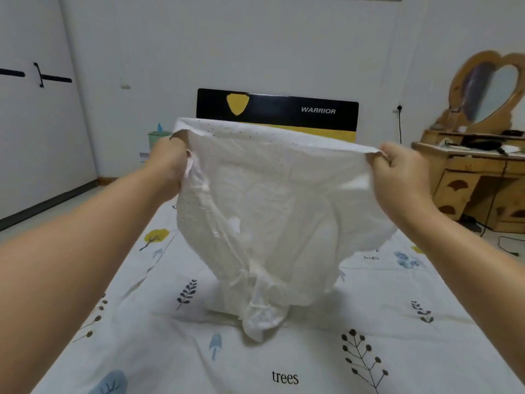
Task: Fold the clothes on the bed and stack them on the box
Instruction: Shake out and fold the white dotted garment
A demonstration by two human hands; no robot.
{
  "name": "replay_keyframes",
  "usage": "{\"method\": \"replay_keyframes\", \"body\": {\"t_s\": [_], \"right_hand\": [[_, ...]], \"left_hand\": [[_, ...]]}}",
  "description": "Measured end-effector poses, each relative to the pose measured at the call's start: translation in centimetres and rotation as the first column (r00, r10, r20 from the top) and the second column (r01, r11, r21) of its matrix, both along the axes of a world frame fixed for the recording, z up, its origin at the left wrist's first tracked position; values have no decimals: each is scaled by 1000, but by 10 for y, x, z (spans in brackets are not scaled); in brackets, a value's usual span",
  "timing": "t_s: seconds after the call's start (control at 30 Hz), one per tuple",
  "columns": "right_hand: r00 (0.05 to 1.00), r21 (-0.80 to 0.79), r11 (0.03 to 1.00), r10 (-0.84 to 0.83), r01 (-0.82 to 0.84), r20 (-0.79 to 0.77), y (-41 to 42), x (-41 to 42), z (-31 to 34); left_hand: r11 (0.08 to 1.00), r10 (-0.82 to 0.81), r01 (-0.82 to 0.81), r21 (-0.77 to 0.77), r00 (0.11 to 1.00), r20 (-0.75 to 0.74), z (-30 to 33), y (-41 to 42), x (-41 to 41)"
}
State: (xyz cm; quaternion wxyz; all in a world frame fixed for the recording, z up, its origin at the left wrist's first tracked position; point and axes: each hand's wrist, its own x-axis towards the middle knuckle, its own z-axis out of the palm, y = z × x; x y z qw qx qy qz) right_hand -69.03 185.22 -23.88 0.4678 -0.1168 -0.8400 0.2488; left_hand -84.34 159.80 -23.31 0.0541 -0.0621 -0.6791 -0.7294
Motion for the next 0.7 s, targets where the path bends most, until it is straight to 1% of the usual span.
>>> {"method": "replay_keyframes", "body": {"t_s": [0.03,0.07,0.1,0.13,0.17,0.2,0.23,0.27,0.3,0.33,0.37,0.4,0.43,0.47,0.5,0.53,0.6,0.67,0.7], "right_hand": [[994,-47,995,90,-87,68,-8,8,-7],[966,-86,982,182,-169,184,-17,15,-18],[900,-122,962,270,-242,342,-27,25,-31],[785,-161,938,346,-307,514,-37,35,-46],[625,-202,910,398,-363,672,-45,44,-62],[430,-230,879,414,-418,802,-51,51,-78],[212,-255,838,394,-482,894,-56,57,-90],[20,-296,799,359,-524,933,-61,61,-100],[-116,-339,779,330,-527,937,-63,62,-108],[-171,-361,789,318,-497,932,-65,62,-115],[-156,-370,820,336,-437,929,-65,58,-121],[-90,-377,849,371,-371,924,-63,51,-129],[7,-372,875,394,-310,919,-59,43,-138],[114,-339,904,378,-262,919,-53,33,-149],[204,-283,932,330,-226,922,-47,23,-159],[277,-212,956,264,-202,924,-42,14,-168],[387,-78,985,132,-151,912,-35,-2,-184],[462,12,996,33,-93,886,-28,-17,-200],[481,41,997,-2,-71,877,-25,-24,-208]], "left_hand": [[978,-206,205,30,978,19,-3,-9,7],[924,-379,381,-18,923,67,-10,-21,12],[843,-500,523,-124,849,172,-20,-37,15],[724,-555,637,-264,766,326,-32,-51,17],[558,-555,741,-373,668,496,-46,-66,14],[328,-538,848,-415,529,656,-59,-76,14],[95,-488,909,-405,397,778,-71,-81,14],[-68,-421,917,-392,330,845,-81,-82,16],[-139,-359,895,-424,354,864,-92,-79,17],[-140,-312,853,-503,444,840,-103,-74,15],[-110,-284,791,-603,556,781,-114,-67,15],[-54,-282,701,-711,672,684,-125,-59,15],[17,-288,593,-805,774,564,-137,-50,13],[90,-298,498,-863,840,453,-147,-41,12],[142,-307,420,-896,879,364,-158,-32,11],[159,-313,354,-922,903,293,-167,-23,11],[160,-333,243,-957,926,179,-184,-4,10],[213,-349,201,-956,930,117,-200,15,10],[238,-347,202,-950,931,111,-209,23,10]]}}
